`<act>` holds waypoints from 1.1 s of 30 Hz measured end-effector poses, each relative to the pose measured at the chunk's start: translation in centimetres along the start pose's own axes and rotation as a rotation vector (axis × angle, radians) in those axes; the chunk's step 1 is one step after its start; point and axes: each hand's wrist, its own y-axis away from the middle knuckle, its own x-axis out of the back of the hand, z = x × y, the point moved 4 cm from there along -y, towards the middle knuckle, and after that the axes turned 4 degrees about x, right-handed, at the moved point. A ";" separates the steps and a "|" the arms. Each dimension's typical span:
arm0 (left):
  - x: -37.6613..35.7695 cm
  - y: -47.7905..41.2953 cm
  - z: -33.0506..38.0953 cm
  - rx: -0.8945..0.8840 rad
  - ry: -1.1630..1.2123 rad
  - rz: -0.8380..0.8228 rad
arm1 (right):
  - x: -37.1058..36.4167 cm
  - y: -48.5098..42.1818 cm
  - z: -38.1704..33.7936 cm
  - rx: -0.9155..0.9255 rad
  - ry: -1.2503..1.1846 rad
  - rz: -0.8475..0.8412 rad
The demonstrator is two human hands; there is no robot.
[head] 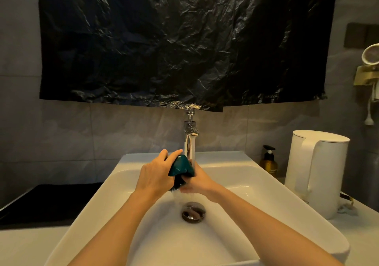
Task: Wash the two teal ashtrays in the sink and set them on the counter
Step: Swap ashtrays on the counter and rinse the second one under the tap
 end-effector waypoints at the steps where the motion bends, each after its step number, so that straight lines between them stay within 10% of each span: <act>1: 0.0 0.0 0.1 -0.063 -0.034 0.048 | 0.0 -0.1 0.0 0.018 0.011 0.025; 5: -0.3 0.1 0.9 -0.174 -0.092 0.142 | 0.4 -0.2 -0.4 0.095 0.002 0.189; 12: -2.9 0.2 0.3 0.450 0.434 -0.169 | 2.2 0.2 -0.1 0.128 0.542 0.200; 18: -4.4 0.9 -1.2 0.841 0.592 -0.364 | 1.0 0.4 -0.4 -0.024 0.386 -0.085; 26: -4.4 0.7 0.3 0.943 0.783 -0.422 | 2.7 0.1 -0.3 -0.096 0.592 0.209; 33: -3.8 1.0 -0.7 0.896 0.593 -0.402 | 0.7 1.5 0.0 -0.366 0.083 -0.194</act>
